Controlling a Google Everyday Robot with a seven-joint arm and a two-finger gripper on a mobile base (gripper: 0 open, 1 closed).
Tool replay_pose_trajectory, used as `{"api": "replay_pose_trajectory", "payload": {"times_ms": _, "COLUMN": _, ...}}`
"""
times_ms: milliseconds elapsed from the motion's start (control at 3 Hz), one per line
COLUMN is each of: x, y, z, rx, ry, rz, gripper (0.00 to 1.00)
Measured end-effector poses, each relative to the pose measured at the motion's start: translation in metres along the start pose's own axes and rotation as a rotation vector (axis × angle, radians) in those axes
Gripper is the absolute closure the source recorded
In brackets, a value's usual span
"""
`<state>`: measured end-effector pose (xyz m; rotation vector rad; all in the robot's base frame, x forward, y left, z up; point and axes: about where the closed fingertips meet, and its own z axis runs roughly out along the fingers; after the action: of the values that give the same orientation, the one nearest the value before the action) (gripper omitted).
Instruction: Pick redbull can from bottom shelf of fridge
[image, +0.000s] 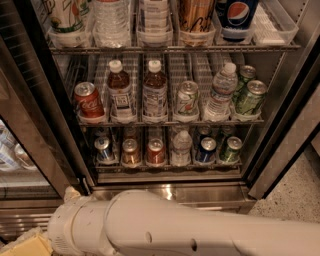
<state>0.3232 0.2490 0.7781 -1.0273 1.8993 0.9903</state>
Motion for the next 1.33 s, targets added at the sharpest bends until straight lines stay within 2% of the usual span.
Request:
{"api": "replay_pose_trajectory", "payload": {"times_ms": 333, "x": 0.015, "y": -0.005, "z": 0.011, "rx": -0.006, "ry": -0.012, "rz": 0.04, "gripper": 0.0}}
{"api": "replay_pose_trajectory", "payload": {"times_ms": 667, "x": 0.063, "y": 0.016, "z": 0.037, "rx": -0.05, "ry": 0.005, "rz": 0.139, "gripper": 0.0}}
{"api": "replay_pose_trajectory", "payload": {"times_ms": 1000, "x": 0.106, "y": 0.033, "z": 0.052, "rx": -0.072, "ry": 0.017, "rz": 0.294, "gripper": 0.0}}
{"api": "replay_pose_trajectory", "payload": {"times_ms": 1333, "x": 0.138, "y": 0.026, "z": 0.074, "rx": -0.007, "ry": 0.067, "rz": 0.48, "gripper": 0.0}}
